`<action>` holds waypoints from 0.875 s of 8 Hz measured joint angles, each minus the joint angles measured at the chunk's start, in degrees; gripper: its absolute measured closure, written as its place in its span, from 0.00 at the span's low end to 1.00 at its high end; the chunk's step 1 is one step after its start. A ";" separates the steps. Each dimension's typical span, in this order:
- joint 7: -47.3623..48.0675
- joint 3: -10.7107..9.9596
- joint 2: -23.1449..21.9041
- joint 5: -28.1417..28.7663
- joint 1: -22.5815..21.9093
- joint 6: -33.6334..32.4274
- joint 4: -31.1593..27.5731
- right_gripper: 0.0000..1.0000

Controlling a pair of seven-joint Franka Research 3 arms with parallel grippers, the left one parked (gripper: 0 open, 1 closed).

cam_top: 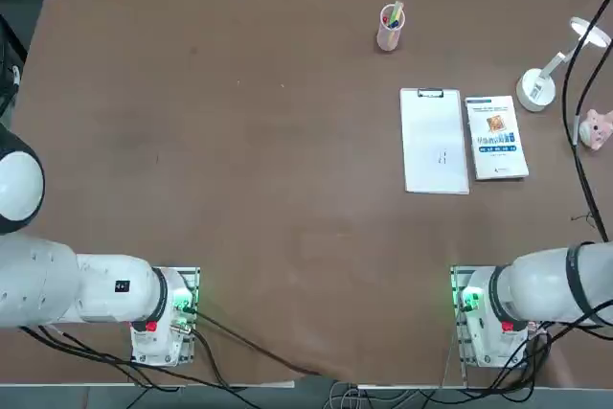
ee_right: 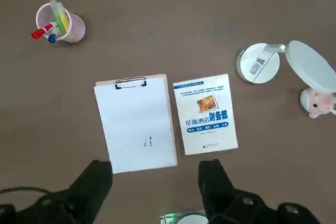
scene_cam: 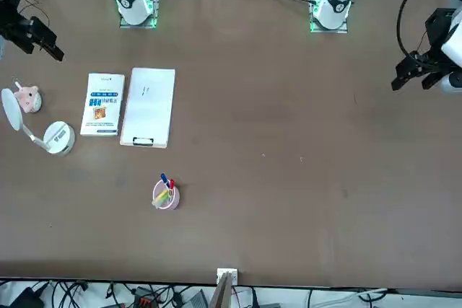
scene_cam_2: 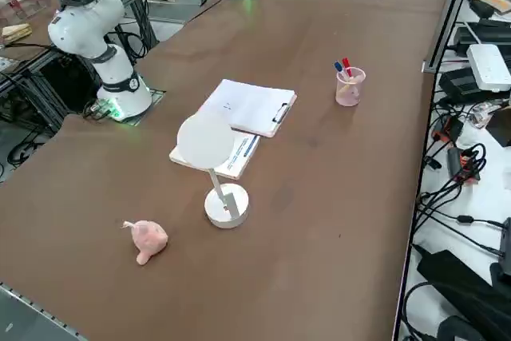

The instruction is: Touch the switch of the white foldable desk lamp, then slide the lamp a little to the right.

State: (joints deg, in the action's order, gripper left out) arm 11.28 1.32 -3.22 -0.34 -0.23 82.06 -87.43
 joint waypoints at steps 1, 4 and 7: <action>-0.97 -0.01 0.08 0.38 0.88 -0.04 -0.62 0.00; -3.38 -0.01 0.63 0.50 1.91 -0.03 -1.68 0.00; -3.52 -0.01 1.79 0.50 2.39 0.77 -1.76 0.00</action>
State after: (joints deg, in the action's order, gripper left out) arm 7.77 1.31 -1.44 0.16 2.16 82.83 -89.18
